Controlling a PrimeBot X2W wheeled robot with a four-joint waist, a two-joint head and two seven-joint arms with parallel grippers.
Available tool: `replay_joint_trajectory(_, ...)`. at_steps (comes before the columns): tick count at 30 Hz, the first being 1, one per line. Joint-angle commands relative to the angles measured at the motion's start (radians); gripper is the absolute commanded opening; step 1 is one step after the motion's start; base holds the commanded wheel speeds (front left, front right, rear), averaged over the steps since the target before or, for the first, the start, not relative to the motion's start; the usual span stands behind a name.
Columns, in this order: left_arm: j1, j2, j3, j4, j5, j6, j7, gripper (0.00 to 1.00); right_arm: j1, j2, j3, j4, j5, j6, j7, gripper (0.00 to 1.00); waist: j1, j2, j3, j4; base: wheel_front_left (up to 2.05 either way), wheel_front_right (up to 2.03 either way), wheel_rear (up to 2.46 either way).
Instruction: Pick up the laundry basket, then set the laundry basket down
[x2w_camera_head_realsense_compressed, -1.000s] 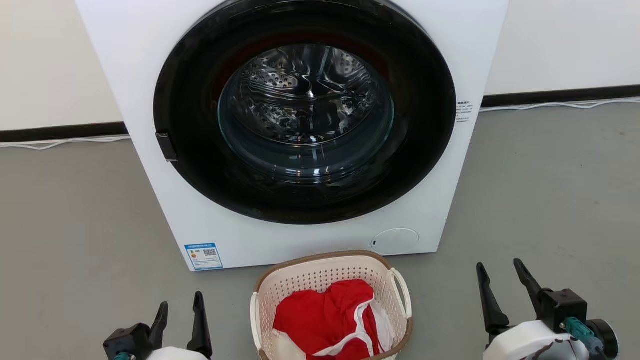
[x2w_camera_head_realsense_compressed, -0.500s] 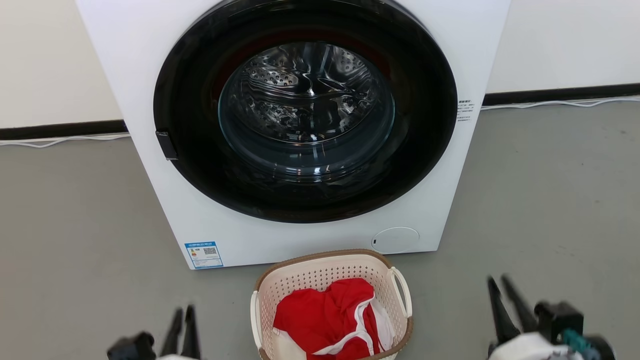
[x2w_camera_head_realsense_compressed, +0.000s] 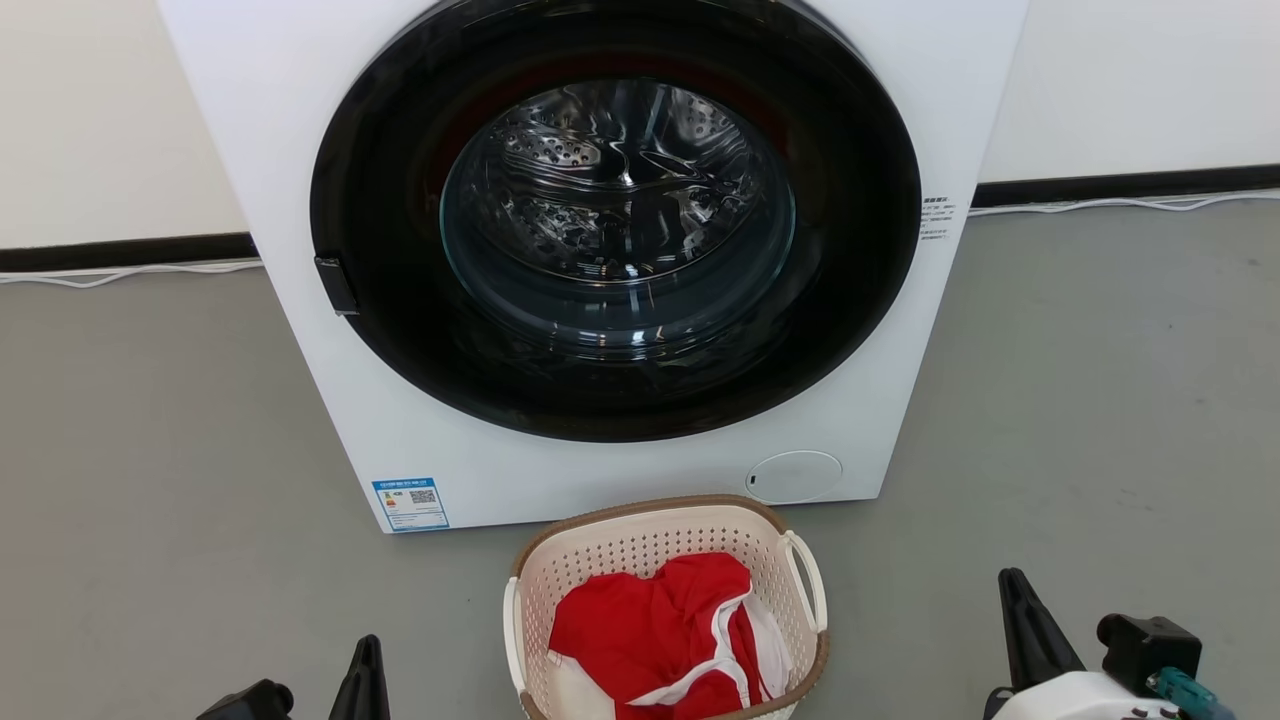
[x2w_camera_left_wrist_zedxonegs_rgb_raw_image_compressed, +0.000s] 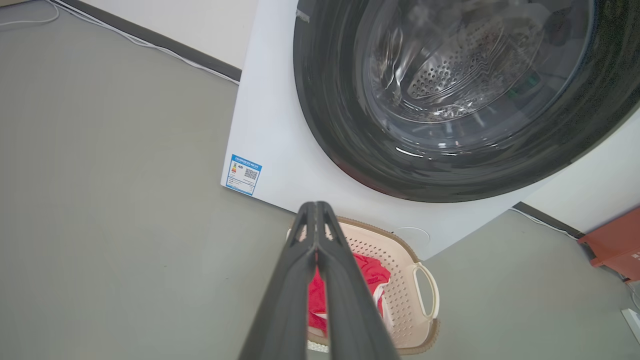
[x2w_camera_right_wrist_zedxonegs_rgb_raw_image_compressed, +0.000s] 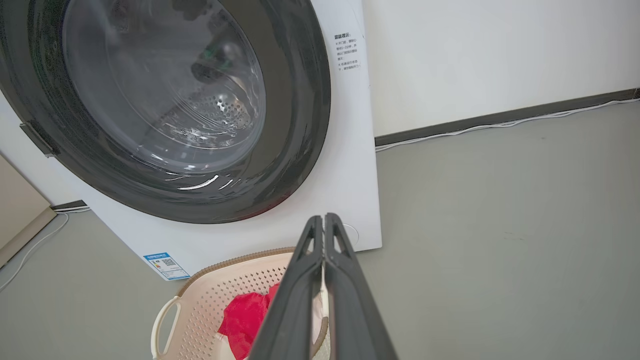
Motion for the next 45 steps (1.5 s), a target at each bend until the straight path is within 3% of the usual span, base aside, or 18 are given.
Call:
replay_joint_trajectory(1, -0.041, 0.005, 0.012, -0.033, -0.030, -0.012, 0.007, 0.00, -0.036, -0.006, 0.001, -0.037, 0.040, 0.001, 0.010, 0.00, -0.0002, 0.0000, 0.001, 0.001, 0.00, 0.00, 0.00)
replay_joint_trajectory(45, -0.085, 0.011, 0.064, -0.083, -0.451, -0.072, 0.132, 0.00, -0.048, -0.008, -0.005, -0.117, 0.595, 0.002, 0.131, 0.00, -0.0003, 0.0000, 0.024, 0.022, 0.00, 0.00, 0.00)
